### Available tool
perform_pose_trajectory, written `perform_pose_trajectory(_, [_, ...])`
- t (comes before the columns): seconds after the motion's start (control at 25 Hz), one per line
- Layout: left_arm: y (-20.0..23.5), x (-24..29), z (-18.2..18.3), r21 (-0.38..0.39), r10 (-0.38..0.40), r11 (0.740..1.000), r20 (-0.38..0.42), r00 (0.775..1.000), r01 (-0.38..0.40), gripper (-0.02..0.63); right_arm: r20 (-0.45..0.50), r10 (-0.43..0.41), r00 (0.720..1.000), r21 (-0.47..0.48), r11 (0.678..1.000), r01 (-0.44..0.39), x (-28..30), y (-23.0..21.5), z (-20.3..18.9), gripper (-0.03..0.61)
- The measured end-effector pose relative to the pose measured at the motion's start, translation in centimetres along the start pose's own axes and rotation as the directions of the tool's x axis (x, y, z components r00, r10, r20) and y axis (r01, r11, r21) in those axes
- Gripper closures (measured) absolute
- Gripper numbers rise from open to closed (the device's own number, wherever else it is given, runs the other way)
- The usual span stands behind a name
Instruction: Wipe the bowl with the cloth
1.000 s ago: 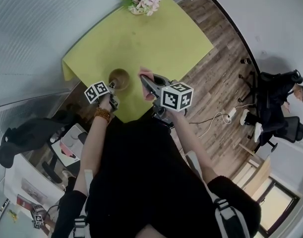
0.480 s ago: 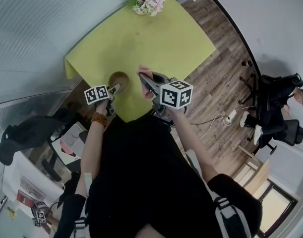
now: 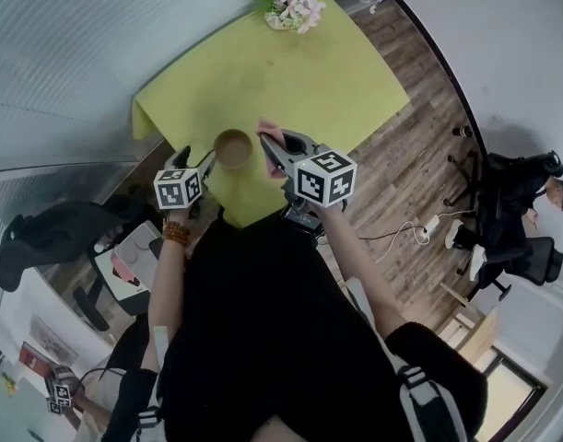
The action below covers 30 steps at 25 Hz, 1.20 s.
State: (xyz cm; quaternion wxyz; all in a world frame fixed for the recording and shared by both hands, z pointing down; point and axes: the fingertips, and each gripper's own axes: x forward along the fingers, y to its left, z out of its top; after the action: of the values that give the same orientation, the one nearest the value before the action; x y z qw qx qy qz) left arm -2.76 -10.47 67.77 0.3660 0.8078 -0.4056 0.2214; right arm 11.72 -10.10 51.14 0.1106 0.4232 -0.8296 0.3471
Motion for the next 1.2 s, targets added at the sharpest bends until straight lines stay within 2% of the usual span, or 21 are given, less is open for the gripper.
perform_pose_trajectory(0.08, [-0.4, -2.5, 3.6, 0.038, 0.021, 0.999, 0.123, 0.992, -0.026, 0.296, 0.033, 0.004, 0.999, -0.045, 0.999, -0.003, 0.4, 0.8, 0.9, 0.556])
perform_pose_trajectory(0.16, [-1.3, -5.0, 7.0, 0.074, 0.028, 0.996, 0.225, 0.974, -0.046, 0.303, 0.072, 0.009, 0.997, -0.106, 0.994, -0.001, 0.8, 1.9, 1.8, 0.555])
perform_pose_trajectory(0.32, [-3.7, -10.0, 12.7, 0.151, 0.028, 0.984, 0.399, 0.917, -0.096, 0.344, 0.139, 0.031, 0.990, -0.234, 0.972, 0.003, 1.6, 4.6, 3.3, 0.555])
perform_pose_trajectory(0.36, [-4.3, -11.2, 13.9, 0.168, 0.028, 0.979, 0.437, 0.899, -0.112, 0.365, 0.153, 0.042, 0.987, -0.254, 0.967, -0.002, 1.9, 5.3, 3.6, 0.555])
perform_pose_trajectory(0.4, [-4.9, -12.3, 14.9, 0.185, 0.029, 0.974, 0.474, 0.880, -0.131, 0.427, 0.167, 0.054, 0.984, -0.270, 0.963, -0.007, 2.1, 5.9, 3.9, 0.555])
perform_pose_trajectory(0.44, [-5.4, -13.3, 15.7, 0.200, 0.032, 0.968, 0.506, 0.862, -0.153, 0.520, 0.180, 0.061, 0.982, -0.285, 0.958, -0.008, 2.3, 6.4, 4.2, 0.555])
perform_pose_trajectory(0.48, [-5.8, -14.1, 16.3, 0.210, 0.039, 0.962, 0.532, 0.846, -0.176, 0.567, 0.193, 0.062, 0.979, -0.304, 0.953, 0.000, 2.4, 6.8, 4.5, 0.555])
perform_pose_trajectory(0.6, [-6.5, -15.3, 17.0, 0.211, 0.070, 0.950, 0.571, 0.818, -0.229, 0.580, 0.224, 0.027, 0.974, -0.388, 0.920, 0.063, 2.3, 7.6, 5.1, 0.558])
perform_pose_trajectory(0.72, [-7.0, -15.1, 16.9, 0.216, 0.095, 0.941, 0.570, 0.816, -0.260, 0.580, 0.234, 0.002, 0.972, -0.434, 0.895, 0.102, 2.0, 8.0, 5.2, 0.560])
perform_pose_trajectory(1.0, [-8.8, -13.6, 15.7, 0.252, 0.066, 0.939, 0.540, 0.839, -0.236, 0.580, 0.230, -0.005, 0.973, -0.419, 0.902, 0.103, 1.0, 7.5, 4.4, 0.560])
perform_pose_trajectory(1.2, [-9.6, -13.4, 14.8, 0.251, 0.045, 0.947, 0.520, 0.853, -0.202, 0.595, 0.225, -0.003, 0.974, -0.399, 0.912, 0.095, 0.8, 7.3, 3.7, 0.560])
